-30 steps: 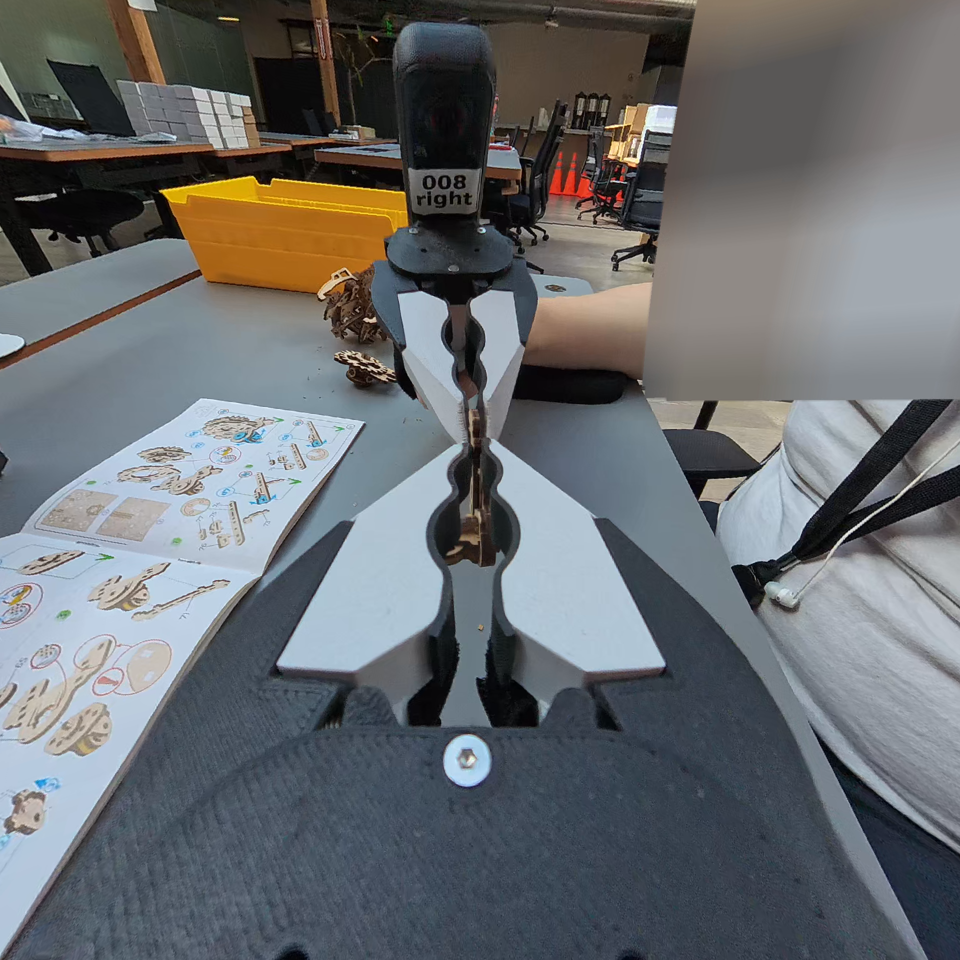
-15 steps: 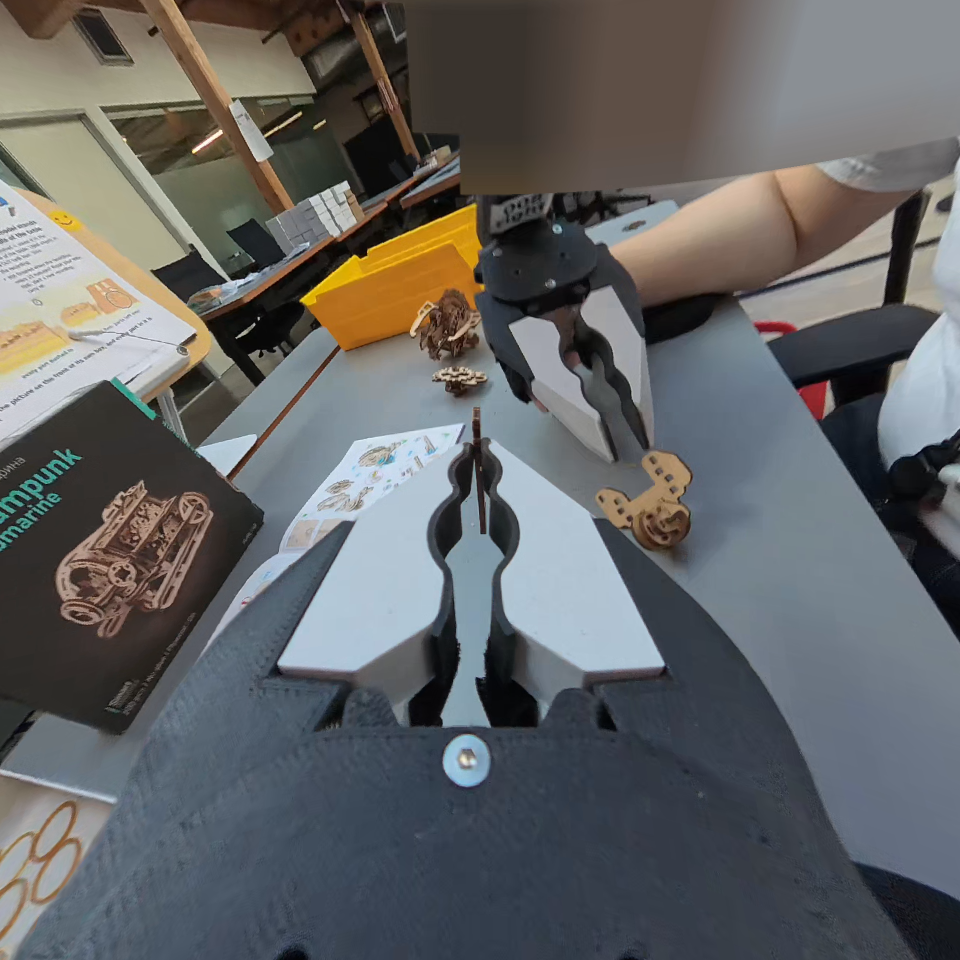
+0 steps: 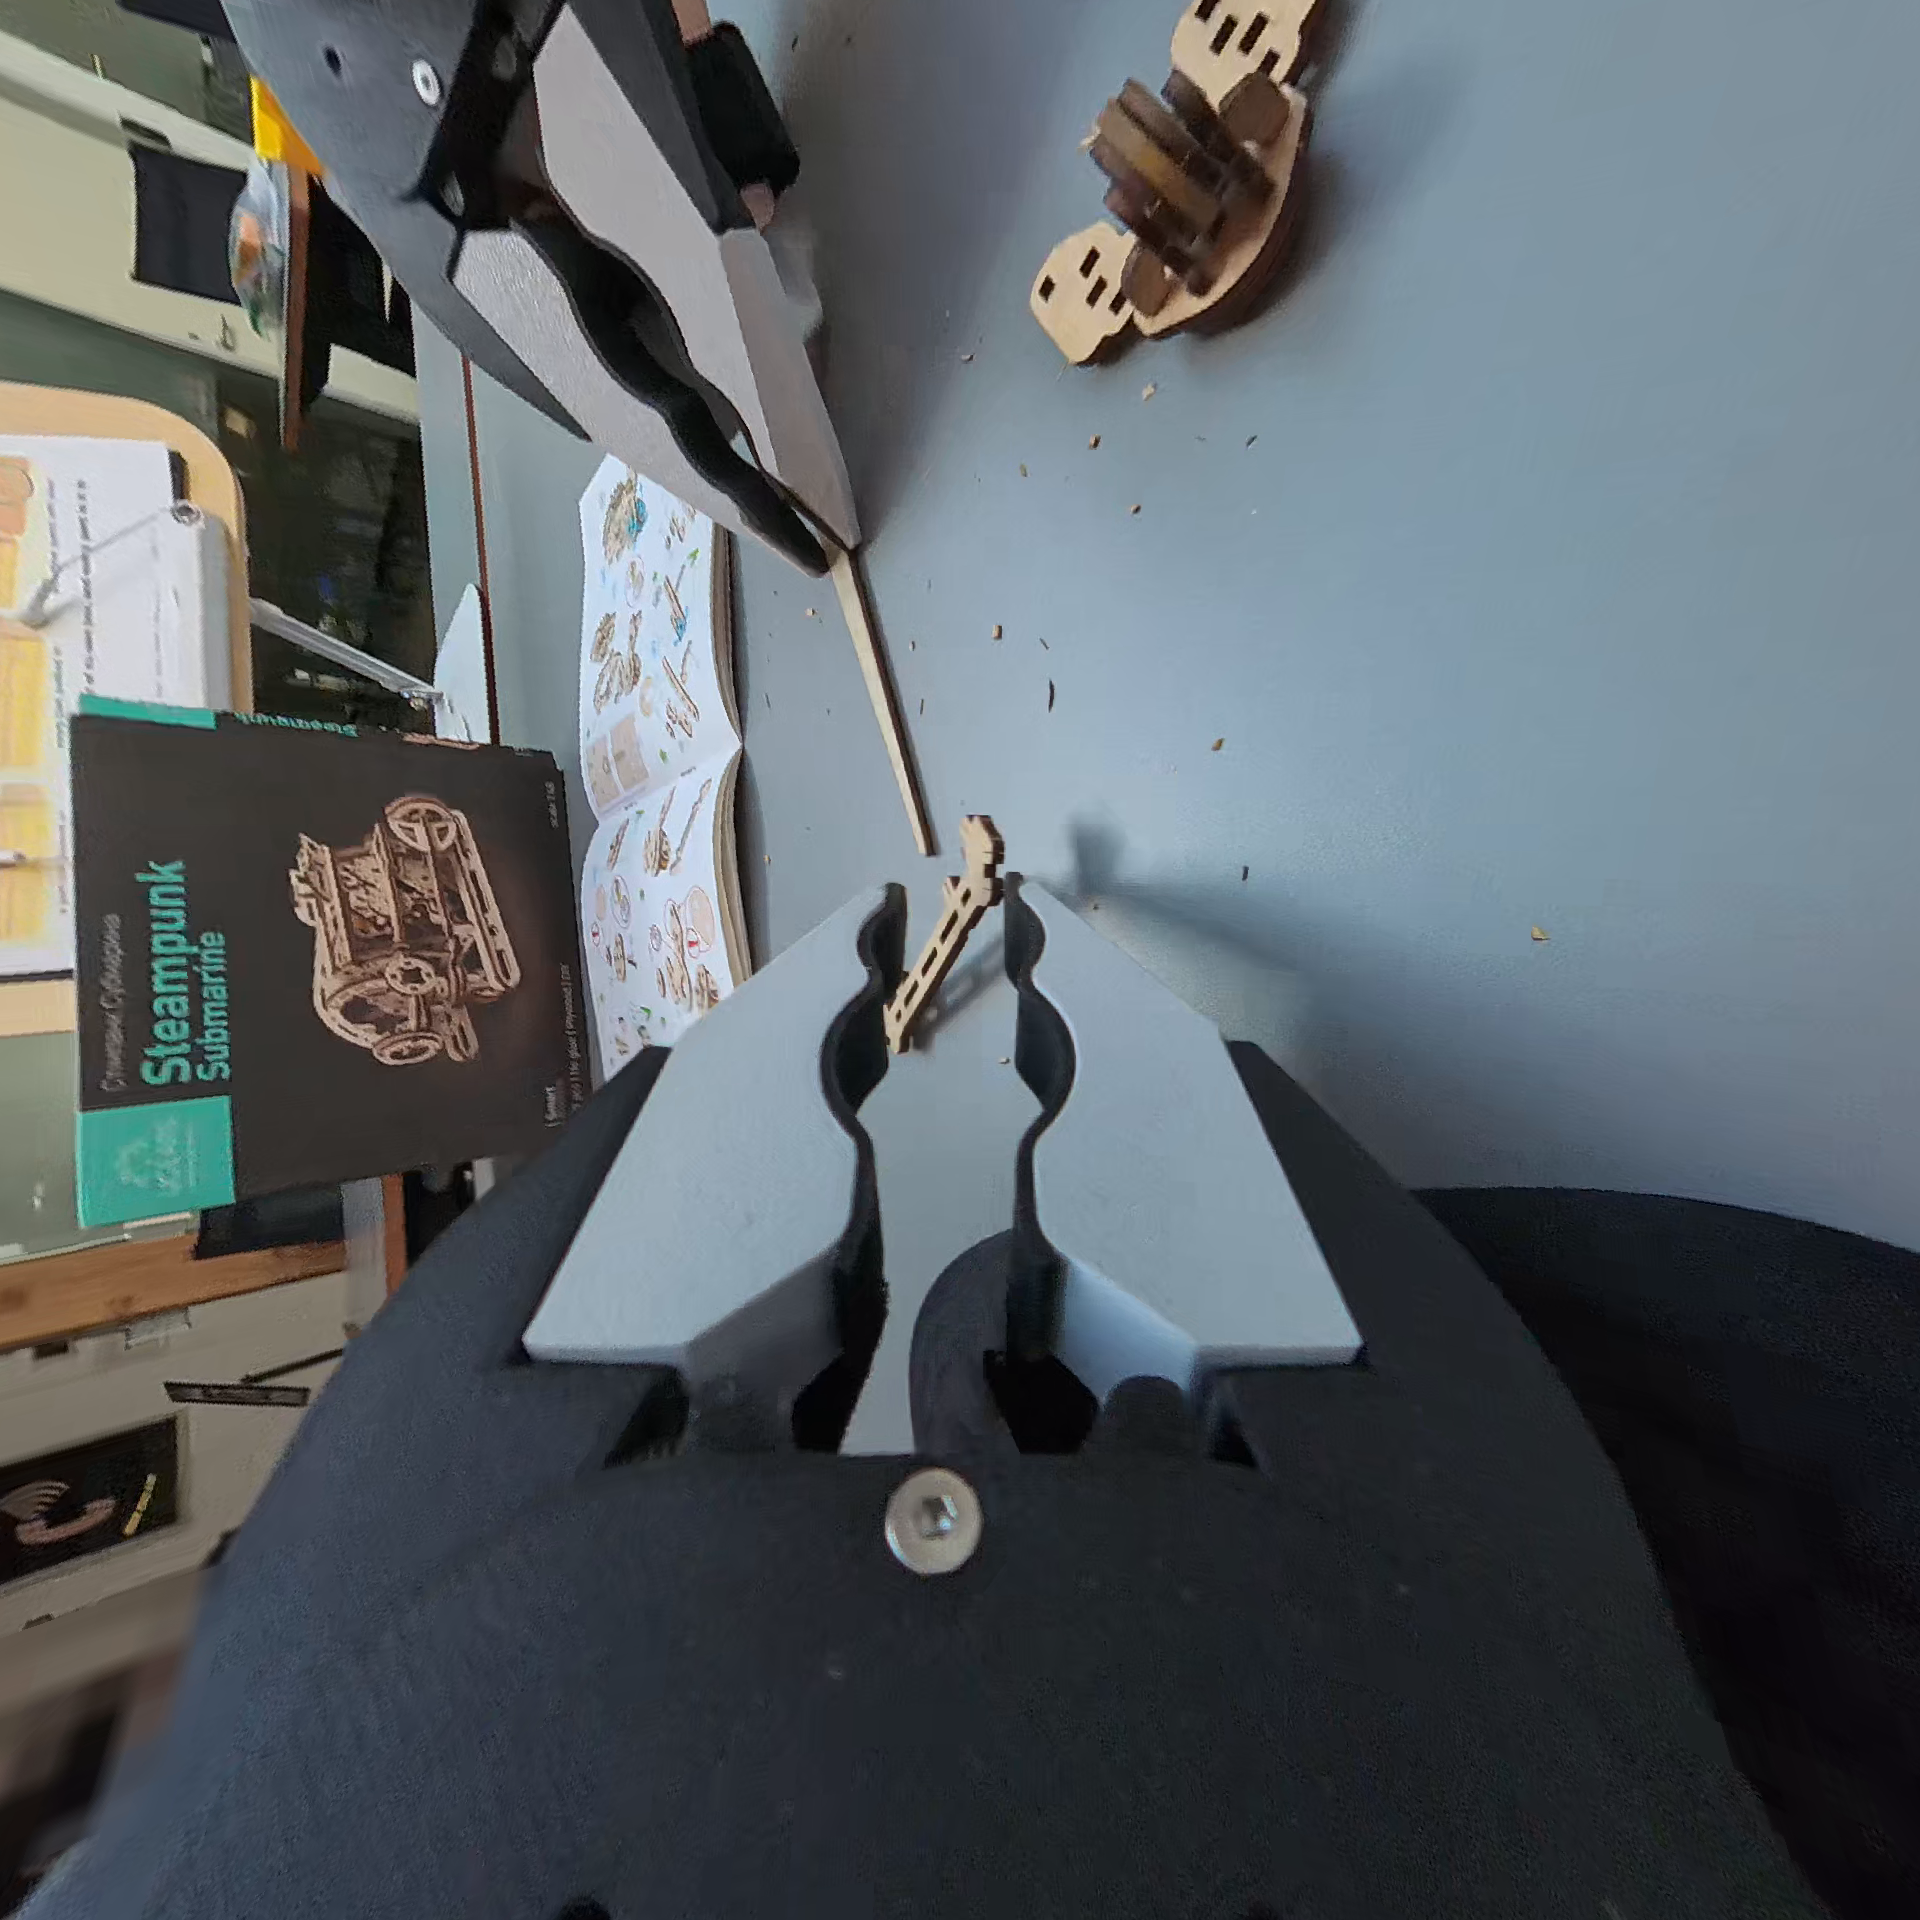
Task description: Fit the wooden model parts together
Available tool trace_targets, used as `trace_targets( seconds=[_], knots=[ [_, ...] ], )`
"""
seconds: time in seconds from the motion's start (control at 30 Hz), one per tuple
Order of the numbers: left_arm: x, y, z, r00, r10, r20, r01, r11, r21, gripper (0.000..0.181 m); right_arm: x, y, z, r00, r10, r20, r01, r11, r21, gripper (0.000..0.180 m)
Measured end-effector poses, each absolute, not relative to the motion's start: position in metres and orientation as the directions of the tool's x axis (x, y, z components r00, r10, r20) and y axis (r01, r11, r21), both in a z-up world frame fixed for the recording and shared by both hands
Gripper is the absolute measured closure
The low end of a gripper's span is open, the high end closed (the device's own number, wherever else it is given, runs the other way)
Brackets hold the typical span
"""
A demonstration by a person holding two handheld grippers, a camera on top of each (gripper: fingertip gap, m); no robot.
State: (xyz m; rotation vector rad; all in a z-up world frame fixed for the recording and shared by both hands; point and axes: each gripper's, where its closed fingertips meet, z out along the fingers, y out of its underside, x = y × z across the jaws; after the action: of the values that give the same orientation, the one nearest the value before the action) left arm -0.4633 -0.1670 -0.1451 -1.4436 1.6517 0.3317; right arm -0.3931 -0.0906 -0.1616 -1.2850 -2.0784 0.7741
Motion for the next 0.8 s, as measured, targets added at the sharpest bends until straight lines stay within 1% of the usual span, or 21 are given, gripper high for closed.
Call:
trace_targets(
  seconds=[0.03, 0.1, 0.17, 0.23, 0.27, 0.3, 0.33, 0.37, 0.4, 0.47, 0.5, 0.57, 0.67, 0.7, 0.77, 0.8],
  knots=[
    [-0.465, -0.169, -0.145, 0.124, -0.679, -0.724, -0.894, 0.239, -0.378, 0.156, -0.392, -0.086, -0.16, -0.364, 0.906, 0.215, 0.578, 0.401, -0.711, 0.172],
    [-0.47, -0.171, -0.136, 0.254, -0.694, -0.674, -0.867, 0.145, -0.476, 0.149, -0.39, -0.084, -0.149, -0.347, 0.88, 0.323, 0.533, 0.469, -0.704, 0.172],
    [-0.477, -0.17, -0.116, 0.464, -0.681, -0.566, -0.769, 0.008, -0.64, 0.151, -0.391, -0.091, -0.122, -0.322, 0.824, 0.466, 0.431, 0.566, -0.703, 0.172],
    [-0.482, -0.164, -0.094, 0.689, -0.635, -0.349, -0.551, -0.146, -0.821, 0.155, -0.394, -0.103, -0.094, -0.27, 0.735, 0.622, 0.329, 0.678, -0.657, 0.172],
    [-0.479, -0.164, -0.086, 0.743, -0.637, -0.205, -0.425, -0.212, -0.88, 0.157, -0.395, -0.112, -0.085, -0.26, 0.687, 0.679, 0.291, 0.726, -0.623, 0.172],
    [-0.471, -0.166, -0.08, 0.747, -0.661, -0.066, -0.314, -0.263, -0.912, 0.155, -0.397, -0.12, -0.079, -0.248, 0.647, 0.721, 0.265, 0.761, -0.592, 0.172],
    [-0.463, -0.168, -0.073, 0.728, -0.683, 0.049, -0.222, -0.302, -0.927, 0.156, -0.399, -0.125, -0.076, -0.237, 0.612, 0.755, 0.251, 0.789, -0.561, 0.172],
    [-0.458, -0.168, -0.069, 0.712, -0.691, 0.121, -0.162, -0.33, -0.93, 0.16, -0.401, -0.129, -0.075, -0.228, 0.577, 0.784, 0.246, 0.814, -0.527, 0.172],
    [-0.455, -0.165, -0.067, 0.708, -0.69, 0.151, -0.139, -0.345, -0.928, 0.161, -0.402, -0.131, -0.074, -0.217, 0.541, 0.812, 0.242, 0.836, -0.493, 0.172],
    [-0.452, -0.16, -0.073, 0.708, -0.692, 0.14, -0.171, -0.36, -0.917, 0.159, -0.401, -0.134, -0.071, -0.203, 0.49, 0.848, 0.224, 0.866, -0.447, 0.172],
    [-0.448, -0.16, -0.076, 0.697, -0.703, 0.141, -0.191, -0.372, -0.908, 0.159, -0.4, -0.135, -0.07, -0.194, 0.487, 0.852, 0.221, 0.868, -0.445, 0.172],
    [-0.438, -0.162, -0.081, 0.658, -0.736, 0.158, -0.221, -0.389, -0.894, 0.165, -0.398, -0.138, -0.067, -0.193, 0.498, 0.846, 0.193, 0.864, -0.464, 0.172],
    [-0.429, -0.163, -0.082, 0.618, -0.775, 0.127, -0.25, -0.347, -0.904, 0.178, -0.395, -0.134, -0.064, -0.181, 0.502, 0.846, 0.194, 0.861, -0.47, 0.172],
    [-0.426, -0.164, -0.082, 0.606, -0.786, 0.123, -0.256, -0.339, -0.905, 0.179, -0.394, -0.133, -0.064, -0.177, 0.513, 0.84, 0.191, 0.855, -0.483, 0.172],
    [-0.426, -0.163, -0.082, 0.609, -0.785, 0.108, -0.259, -0.326, -0.909, 0.18, -0.395, -0.132, -0.061, -0.162, 0.573, 0.804, 0.177, 0.818, -0.547, 0.172],
    [-0.427, -0.162, -0.082, 0.615, -0.782, 0.1, -0.255, -0.318, -0.913, 0.18, -0.395, -0.132, -0.059, -0.165, 0.622, 0.766, 0.167, 0.783, -0.6, 0.172]
  ],
)
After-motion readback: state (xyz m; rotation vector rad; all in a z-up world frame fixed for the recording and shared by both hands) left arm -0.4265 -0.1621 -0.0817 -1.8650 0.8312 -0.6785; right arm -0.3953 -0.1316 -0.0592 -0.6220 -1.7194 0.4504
